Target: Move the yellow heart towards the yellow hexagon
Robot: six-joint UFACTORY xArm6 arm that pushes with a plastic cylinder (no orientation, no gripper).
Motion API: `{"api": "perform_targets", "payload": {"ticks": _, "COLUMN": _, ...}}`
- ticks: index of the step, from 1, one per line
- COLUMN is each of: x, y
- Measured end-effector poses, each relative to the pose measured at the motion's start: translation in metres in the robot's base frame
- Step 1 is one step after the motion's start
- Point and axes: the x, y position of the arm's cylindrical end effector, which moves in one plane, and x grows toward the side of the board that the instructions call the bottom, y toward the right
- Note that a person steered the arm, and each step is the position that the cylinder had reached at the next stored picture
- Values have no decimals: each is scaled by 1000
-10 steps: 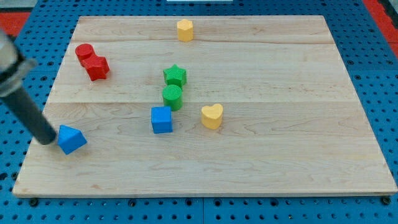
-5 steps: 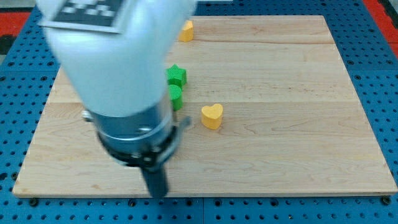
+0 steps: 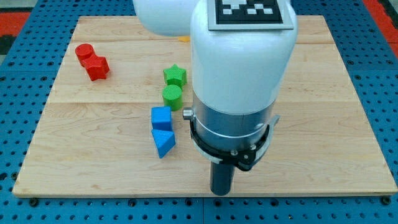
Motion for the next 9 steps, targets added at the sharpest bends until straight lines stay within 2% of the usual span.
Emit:
{"api": "perform_targets", "payload": {"ticks": 3, "x": -155, "y": 15}}
{"api": "perform_targets", "payload": {"ticks": 4, "x": -142, "y": 42}}
{"api": "perform_targets", "payload": {"ticks": 5, "x": -109, "y": 29}}
{"api": "perform_targets", "payload": {"ticks": 6, "x": -127, "y": 5}}
{"api": "perform_targets", "payload": {"ticks": 8, "x": -204, "y": 94}}
{"api": "perform_targets", "payload": {"ticks": 9, "x": -185, "y": 139}}
